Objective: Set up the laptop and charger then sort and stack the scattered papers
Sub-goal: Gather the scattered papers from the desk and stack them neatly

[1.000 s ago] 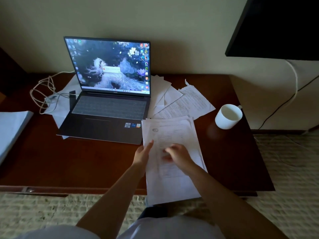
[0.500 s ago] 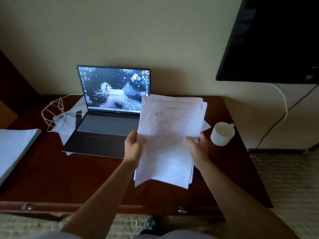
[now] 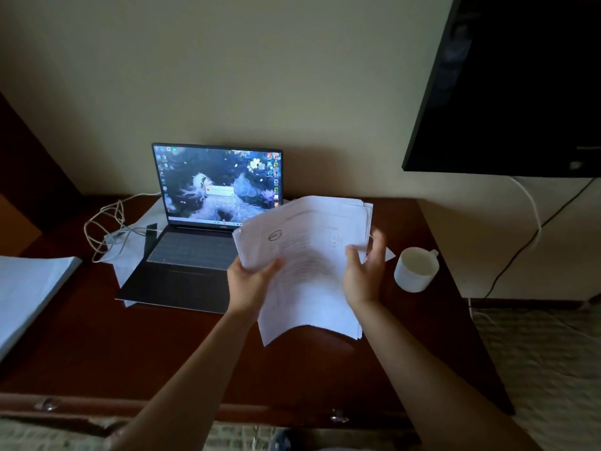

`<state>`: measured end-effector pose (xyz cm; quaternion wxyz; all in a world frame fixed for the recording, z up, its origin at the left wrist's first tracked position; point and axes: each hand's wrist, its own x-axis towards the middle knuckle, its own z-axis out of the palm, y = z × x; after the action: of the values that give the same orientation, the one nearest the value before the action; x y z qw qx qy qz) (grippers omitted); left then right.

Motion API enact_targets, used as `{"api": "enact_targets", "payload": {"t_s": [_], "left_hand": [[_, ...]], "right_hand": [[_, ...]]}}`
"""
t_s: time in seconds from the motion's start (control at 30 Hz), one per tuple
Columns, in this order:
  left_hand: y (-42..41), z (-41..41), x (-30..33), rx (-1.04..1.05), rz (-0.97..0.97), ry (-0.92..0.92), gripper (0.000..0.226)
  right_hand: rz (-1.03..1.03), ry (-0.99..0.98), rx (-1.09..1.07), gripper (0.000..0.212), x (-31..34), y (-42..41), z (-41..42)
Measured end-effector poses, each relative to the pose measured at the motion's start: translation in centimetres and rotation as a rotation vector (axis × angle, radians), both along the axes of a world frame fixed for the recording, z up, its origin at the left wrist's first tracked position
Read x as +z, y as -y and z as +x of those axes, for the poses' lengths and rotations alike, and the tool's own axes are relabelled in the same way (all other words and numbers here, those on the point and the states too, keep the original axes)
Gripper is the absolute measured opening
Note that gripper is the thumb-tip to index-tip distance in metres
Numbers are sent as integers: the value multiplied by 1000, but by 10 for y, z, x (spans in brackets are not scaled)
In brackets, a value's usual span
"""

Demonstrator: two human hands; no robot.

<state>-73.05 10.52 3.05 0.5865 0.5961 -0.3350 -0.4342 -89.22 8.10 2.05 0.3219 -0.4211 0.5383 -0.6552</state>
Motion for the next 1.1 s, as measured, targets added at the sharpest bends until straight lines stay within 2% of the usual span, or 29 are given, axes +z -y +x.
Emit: {"api": "enact_targets", "payload": {"t_s": [0.13,0.27,0.43,0.57,0.63,0.67,0.7,0.8,0.87,0.97,1.03,1.1], "left_hand": [[-1,-4,-13,-10,117,60,24],[8,-3,-22,-10,143,42,21],[23,-1,-48,-88,291,85,14],[44,8,-60,-118,352,219,9],[56,12,-66,-179,390,320,12],[61,12,-70,-200,401,367,13],[66,12,-74,-207,406,417,14],[83,14,-84,-205,431,566,15],[94,17,-91,-238,471,649,16],[109,25,-103,-283,530,677,19],[116,28,-110,-304,556,672,19],[121,29,-115,-301,558,632,19]], "right_hand": [[144,-49,-6,34,-17,1,-2],[168,-65,-19,34,-25,7,-5],[426,-103,44,40,-60,8,5],[492,-53,66,37,-59,44,1],[577,-65,144,26,-63,61,-1],[626,-44,165,17,-66,67,-2],[679,-17,135,19,-72,74,-3],[879,63,-152,40,-93,99,-8],[929,237,-277,45,-99,116,-10],[961,478,-299,47,-108,137,-10],[1039,386,-241,45,-112,145,-9],[1087,89,-145,37,-117,147,-6]]}}
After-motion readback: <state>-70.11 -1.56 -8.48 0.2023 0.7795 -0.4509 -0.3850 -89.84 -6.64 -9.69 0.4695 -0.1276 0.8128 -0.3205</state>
